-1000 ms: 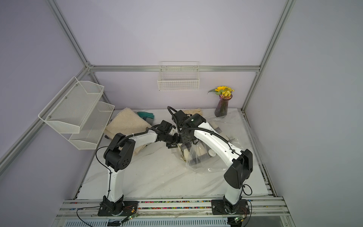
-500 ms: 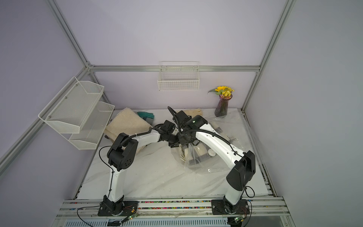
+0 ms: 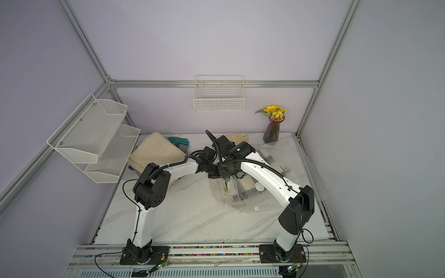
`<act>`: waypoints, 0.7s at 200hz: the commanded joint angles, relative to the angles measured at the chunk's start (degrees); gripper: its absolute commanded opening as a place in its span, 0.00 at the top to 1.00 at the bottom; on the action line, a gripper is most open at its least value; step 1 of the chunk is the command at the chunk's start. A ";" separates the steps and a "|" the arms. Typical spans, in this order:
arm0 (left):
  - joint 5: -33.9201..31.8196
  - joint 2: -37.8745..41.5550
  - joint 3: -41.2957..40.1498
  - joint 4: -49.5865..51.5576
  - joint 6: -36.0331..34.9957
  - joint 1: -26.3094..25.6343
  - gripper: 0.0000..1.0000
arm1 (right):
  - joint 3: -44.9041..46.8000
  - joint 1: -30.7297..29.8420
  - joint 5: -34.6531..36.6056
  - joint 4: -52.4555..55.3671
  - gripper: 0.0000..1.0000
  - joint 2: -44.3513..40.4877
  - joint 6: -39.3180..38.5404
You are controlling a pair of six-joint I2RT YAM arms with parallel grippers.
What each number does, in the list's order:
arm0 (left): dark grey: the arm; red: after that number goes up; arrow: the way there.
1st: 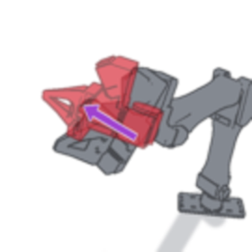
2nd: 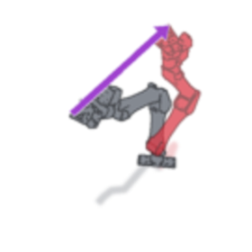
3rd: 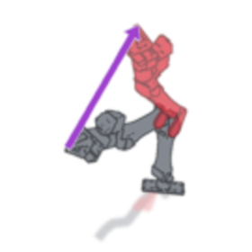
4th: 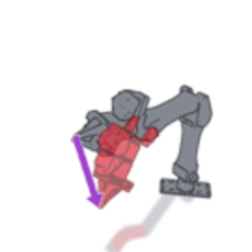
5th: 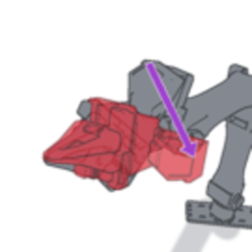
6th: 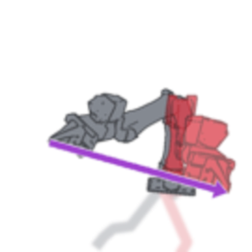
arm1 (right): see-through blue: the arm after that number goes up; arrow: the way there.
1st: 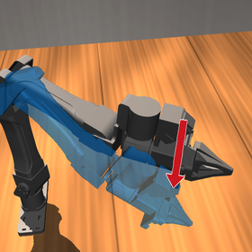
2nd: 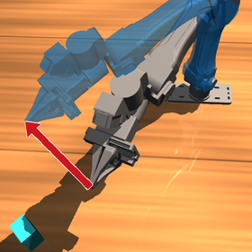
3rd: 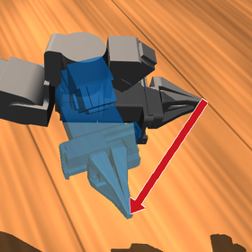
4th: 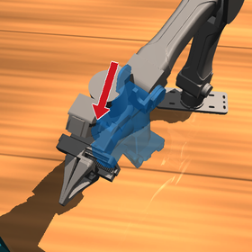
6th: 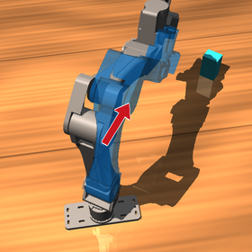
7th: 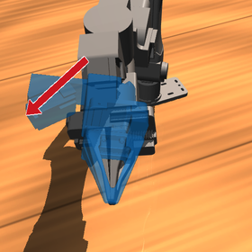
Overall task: Take the scarf out of the vacuum bag
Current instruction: Take out the scarf from the vacuum bag.
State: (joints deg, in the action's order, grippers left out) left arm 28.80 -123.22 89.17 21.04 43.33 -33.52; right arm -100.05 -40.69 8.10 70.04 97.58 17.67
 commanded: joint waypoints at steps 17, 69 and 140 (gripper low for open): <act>-0.47 7.08 1.26 -0.89 -0.63 -0.47 0.94 | -0.75 0.05 1.57 -1.63 1.00 -1.01 -0.91; -2.08 11.92 1.40 -1.61 -0.09 -0.46 0.99 | 1.16 3.43 -4.09 -4.77 1.00 -1.50 -2.22; 0.79 13.44 3.48 -2.93 0.75 -0.65 0.99 | 7.35 16.44 -19.89 -10.40 1.00 -6.59 -3.68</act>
State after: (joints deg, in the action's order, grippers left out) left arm 27.79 -112.95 89.17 21.69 43.94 -33.85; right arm -94.24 -27.75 -6.04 62.15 94.02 15.97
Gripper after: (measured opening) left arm 0.063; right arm 0.051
